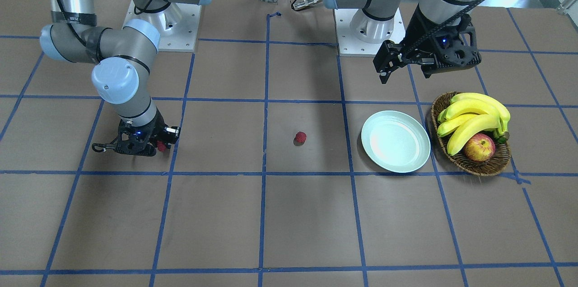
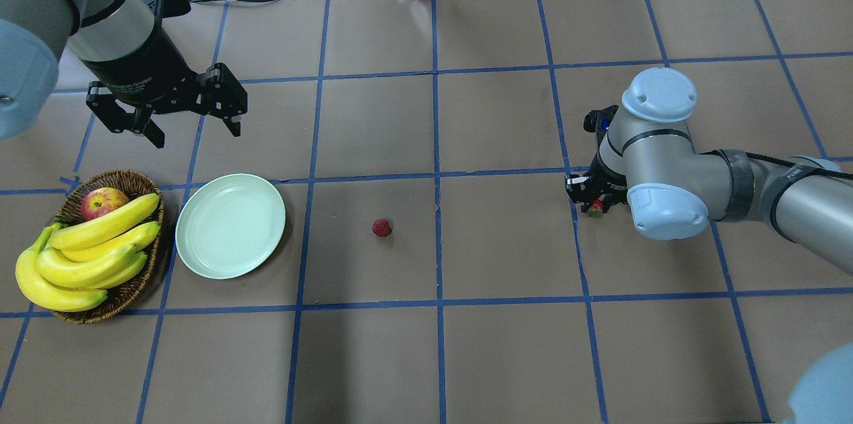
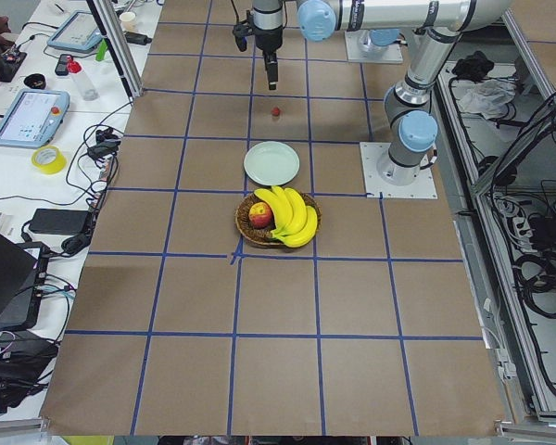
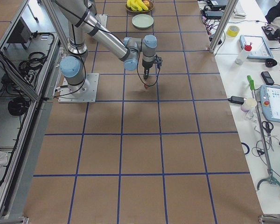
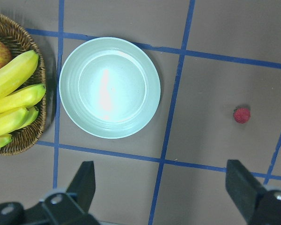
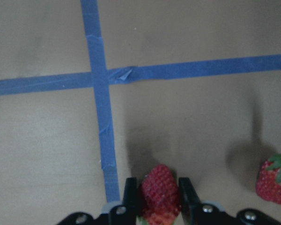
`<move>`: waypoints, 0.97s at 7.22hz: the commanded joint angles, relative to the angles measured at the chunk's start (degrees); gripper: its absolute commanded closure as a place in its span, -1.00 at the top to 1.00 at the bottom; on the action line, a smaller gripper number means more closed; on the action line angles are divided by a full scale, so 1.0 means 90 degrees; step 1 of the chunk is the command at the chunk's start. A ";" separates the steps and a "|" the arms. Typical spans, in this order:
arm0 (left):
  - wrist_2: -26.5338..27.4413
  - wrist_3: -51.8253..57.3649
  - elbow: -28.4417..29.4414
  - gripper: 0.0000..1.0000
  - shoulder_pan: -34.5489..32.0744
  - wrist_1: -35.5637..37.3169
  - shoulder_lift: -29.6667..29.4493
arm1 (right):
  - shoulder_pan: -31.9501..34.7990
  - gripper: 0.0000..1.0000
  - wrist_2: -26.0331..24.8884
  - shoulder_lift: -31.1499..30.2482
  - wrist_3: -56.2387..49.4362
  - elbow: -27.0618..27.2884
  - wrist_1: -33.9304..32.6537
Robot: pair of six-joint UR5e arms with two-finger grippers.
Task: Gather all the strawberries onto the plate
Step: 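Lower the right gripper and grasp the nearer strawberry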
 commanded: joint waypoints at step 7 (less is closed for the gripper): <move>0.0176 0.0000 -0.0017 1.00 0.0000 0.0001 0.0030 | 0.2642 -0.85 0.1308 0.1288 0.4054 -0.2216 0.0105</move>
